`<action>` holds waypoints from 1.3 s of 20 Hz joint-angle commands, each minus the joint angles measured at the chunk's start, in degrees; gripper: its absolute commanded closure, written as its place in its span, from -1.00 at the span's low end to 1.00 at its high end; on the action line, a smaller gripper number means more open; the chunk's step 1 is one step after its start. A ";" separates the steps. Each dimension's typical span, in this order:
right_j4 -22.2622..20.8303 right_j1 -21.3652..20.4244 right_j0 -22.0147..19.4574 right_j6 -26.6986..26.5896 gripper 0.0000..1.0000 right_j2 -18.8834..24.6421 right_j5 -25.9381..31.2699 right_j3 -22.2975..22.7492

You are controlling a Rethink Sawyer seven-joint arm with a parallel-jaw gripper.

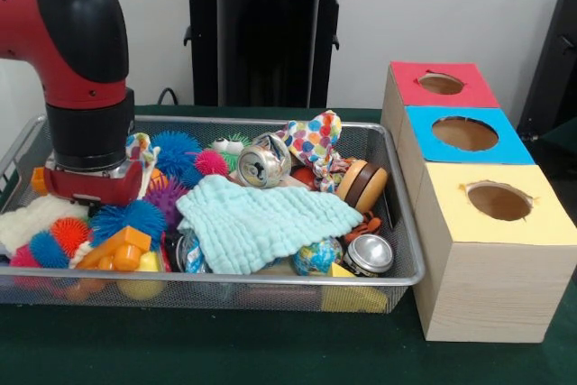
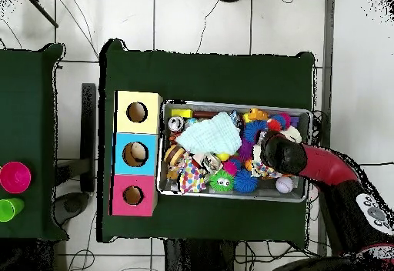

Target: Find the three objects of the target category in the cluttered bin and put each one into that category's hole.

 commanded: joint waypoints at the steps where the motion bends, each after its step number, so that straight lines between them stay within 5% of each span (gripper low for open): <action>1: 2.65 7.66 4.37 13.30 1.00 -0.87 -4.58 10.03; 16: 15.75 3.98 13.09 19.02 1.00 -6.68 -8.17 17.05; 26: 22.45 3.28 15.01 18.56 1.00 -8.07 -8.31 18.74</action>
